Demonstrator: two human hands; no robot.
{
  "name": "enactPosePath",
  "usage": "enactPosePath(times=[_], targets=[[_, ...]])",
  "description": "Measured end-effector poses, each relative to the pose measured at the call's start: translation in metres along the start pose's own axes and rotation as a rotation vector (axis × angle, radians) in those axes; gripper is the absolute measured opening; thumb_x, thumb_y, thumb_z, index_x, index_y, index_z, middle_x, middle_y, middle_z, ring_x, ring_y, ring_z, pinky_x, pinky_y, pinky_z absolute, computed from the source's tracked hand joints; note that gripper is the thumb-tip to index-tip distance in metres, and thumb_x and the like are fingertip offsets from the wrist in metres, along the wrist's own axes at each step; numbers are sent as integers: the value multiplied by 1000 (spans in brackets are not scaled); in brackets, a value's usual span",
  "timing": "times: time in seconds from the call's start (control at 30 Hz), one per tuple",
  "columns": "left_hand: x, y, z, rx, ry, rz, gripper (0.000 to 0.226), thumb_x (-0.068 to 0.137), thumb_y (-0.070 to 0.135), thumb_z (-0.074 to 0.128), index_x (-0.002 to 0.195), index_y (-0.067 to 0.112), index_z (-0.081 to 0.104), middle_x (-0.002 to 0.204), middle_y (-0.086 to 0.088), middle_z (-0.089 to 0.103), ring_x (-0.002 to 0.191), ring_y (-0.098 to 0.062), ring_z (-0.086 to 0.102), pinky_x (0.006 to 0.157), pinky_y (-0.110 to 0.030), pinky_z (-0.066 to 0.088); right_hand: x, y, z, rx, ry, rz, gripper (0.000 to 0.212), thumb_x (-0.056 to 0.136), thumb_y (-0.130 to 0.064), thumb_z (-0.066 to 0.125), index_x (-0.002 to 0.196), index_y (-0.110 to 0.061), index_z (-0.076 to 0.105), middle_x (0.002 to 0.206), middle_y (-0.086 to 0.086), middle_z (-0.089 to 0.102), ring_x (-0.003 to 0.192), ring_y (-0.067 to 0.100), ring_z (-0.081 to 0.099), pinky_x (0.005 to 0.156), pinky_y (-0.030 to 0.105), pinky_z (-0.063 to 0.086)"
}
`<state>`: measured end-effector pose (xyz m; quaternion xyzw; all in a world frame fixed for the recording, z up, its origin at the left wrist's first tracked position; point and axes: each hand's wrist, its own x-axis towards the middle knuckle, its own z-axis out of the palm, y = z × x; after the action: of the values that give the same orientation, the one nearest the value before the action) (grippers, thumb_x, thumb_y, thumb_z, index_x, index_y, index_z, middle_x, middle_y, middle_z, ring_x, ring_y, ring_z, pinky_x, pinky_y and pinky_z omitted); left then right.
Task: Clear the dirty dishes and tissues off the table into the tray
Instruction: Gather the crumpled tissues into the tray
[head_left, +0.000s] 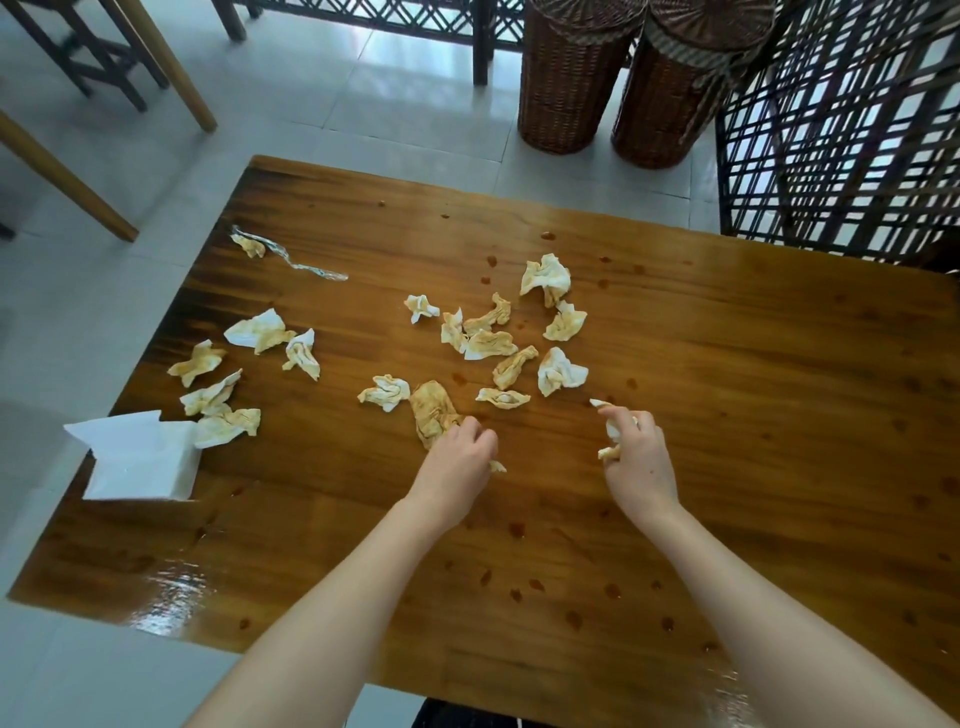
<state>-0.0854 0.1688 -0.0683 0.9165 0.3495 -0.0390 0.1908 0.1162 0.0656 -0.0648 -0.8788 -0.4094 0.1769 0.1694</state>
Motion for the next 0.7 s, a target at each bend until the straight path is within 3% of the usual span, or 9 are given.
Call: enactPosePath(times=[0.1,0.2,0.3,0.37,0.43,0.57,0.7], targets=[[4,-19,-9,36,127,-100,27,93,6,54,118,16,53,118,-5,52,101,-20,50,83,-28,41,-4,0,-1,15,-1,13,64,78,12,63,131,-23,51,123,4,51,110,18,48,85,28,51],[10,-33,-15,42,92,-186,35,95,14,52,130,17,47,130,-8,47,116,-23,47,96,-33,41,-8,0,-1,22,1,17,63,78,12,62,131,-22,52,124,5,51,111,19,48,85,27,51],[16,-40,-13,3,-87,-272,62,94,31,50,150,24,23,155,-12,20,143,-32,20,113,-50,23,-10,-1,0,36,-4,21,63,79,12,61,131,-23,51,124,4,49,111,18,47,84,27,50],[20,-42,-9,-11,-177,-292,74,93,38,50,153,30,7,161,-9,0,148,-34,-1,115,-57,11,-12,-2,1,44,-4,20,64,79,12,60,131,-23,51,124,3,49,111,18,47,83,26,50],[24,-44,-4,-27,-223,-303,77,93,39,50,153,33,2,161,-9,-8,147,-35,-8,114,-60,8,-13,-2,2,44,-3,13,64,79,13,59,131,-23,51,124,2,49,110,17,47,81,25,50],[24,-44,0,-34,-188,-325,66,95,31,48,152,26,15,159,-10,7,146,-34,8,112,-56,22,-15,4,4,25,-12,5,65,77,15,59,130,-22,52,123,2,50,107,16,47,77,21,46],[21,-42,-1,-40,-36,-312,43,96,19,47,138,16,38,142,-12,33,127,-27,36,102,-40,39,-17,9,4,3,-20,5,64,77,16,58,129,-20,53,122,5,51,107,19,49,77,24,50]])
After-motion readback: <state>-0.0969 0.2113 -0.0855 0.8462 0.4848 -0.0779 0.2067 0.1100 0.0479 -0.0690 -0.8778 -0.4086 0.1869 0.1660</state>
